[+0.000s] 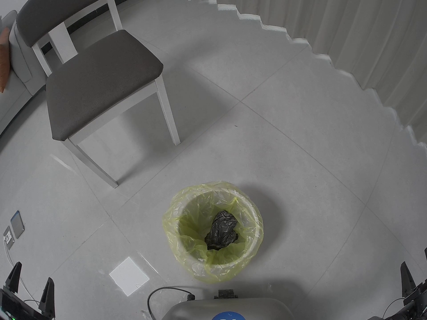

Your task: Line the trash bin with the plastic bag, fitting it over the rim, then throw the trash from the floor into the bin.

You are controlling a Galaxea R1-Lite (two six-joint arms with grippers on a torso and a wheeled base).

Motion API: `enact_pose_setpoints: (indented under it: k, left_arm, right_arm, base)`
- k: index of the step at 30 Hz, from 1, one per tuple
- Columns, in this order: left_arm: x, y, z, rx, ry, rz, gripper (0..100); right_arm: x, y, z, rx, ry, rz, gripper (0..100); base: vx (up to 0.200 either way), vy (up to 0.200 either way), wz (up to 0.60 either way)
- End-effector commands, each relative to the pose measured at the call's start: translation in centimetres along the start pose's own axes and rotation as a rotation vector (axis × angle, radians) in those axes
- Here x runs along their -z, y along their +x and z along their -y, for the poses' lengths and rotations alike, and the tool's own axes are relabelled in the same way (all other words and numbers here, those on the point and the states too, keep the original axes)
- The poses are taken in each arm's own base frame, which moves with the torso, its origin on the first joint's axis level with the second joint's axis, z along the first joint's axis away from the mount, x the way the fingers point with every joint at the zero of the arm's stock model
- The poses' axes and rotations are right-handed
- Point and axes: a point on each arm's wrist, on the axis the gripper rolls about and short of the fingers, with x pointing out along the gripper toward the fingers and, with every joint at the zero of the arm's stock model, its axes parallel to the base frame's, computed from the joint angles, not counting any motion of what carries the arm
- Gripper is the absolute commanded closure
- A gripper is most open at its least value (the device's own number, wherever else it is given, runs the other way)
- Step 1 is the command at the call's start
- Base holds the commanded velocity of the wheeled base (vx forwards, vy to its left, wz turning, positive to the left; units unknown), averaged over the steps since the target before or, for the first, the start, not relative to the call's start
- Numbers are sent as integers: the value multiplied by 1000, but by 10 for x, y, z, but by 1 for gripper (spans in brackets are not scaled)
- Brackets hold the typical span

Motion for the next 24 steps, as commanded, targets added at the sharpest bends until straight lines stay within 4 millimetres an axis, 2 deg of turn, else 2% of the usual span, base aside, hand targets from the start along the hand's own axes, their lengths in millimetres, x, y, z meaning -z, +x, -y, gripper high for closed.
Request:
enact_pose_setpoints:
  k: [1, 24]
  left_arm:
    - [5, 0, 0, -1, -1, -1, 0]
    - [5, 0, 0, -1, -1, -3, 0]
  right_arm:
    - [5, 1, 0, 0, 0, -7, 0]
    - [5, 0, 0, -14, -32, -7, 0]
  base:
    - [0, 0, 0]
    - [0, 0, 0]
